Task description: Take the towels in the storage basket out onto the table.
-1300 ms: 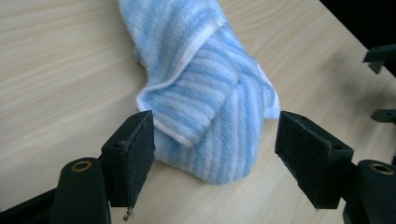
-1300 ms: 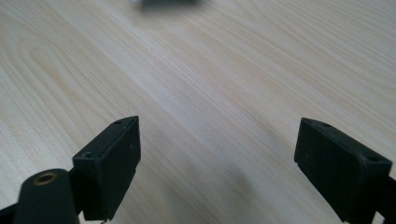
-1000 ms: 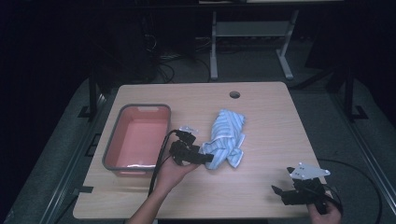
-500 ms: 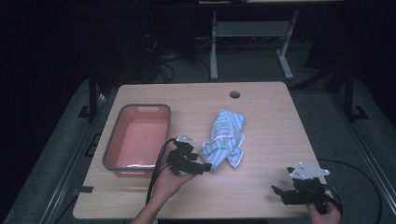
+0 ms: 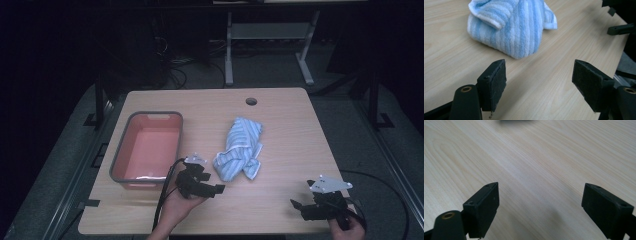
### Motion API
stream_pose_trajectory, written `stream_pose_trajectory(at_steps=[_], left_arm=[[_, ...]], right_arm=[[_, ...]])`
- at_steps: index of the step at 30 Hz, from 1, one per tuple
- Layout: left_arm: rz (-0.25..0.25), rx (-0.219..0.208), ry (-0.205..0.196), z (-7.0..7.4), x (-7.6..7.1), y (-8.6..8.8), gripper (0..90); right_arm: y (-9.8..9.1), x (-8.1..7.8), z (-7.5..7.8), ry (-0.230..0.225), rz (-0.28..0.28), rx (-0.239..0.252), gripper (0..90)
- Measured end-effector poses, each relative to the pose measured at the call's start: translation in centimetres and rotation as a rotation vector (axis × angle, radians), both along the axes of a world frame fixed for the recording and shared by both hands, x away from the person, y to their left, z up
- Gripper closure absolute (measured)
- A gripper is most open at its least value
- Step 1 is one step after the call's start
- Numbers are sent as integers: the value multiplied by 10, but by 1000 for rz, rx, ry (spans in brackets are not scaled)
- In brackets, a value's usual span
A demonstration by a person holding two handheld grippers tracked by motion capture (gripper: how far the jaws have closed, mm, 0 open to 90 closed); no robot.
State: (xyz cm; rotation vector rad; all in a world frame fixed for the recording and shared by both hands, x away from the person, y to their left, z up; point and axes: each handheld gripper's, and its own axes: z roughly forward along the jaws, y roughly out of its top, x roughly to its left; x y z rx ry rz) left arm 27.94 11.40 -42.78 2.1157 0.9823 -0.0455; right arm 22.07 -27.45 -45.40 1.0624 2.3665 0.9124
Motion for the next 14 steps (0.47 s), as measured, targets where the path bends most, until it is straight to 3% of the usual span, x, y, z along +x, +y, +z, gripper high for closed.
stream_pose_trajectory(at_steps=[5, 7, 10, 14], left_arm=[[16, -6, -14, -5, -13, 4, 267], [7, 24, -31, -5, -19, 5, 263], [5, -7, -34, -7, -27, 8, 259], [-12, 4, -45, -11, -31, 12, 252]], right_arm=[[-1, -2, 0, -2, -4, -1, 139], [-2, -2, 0, -6, 1, -3, 140], [-1, -2, 0, -2, 2, 0, 140], [4, -6, 2, -26, 12, 4, 139]])
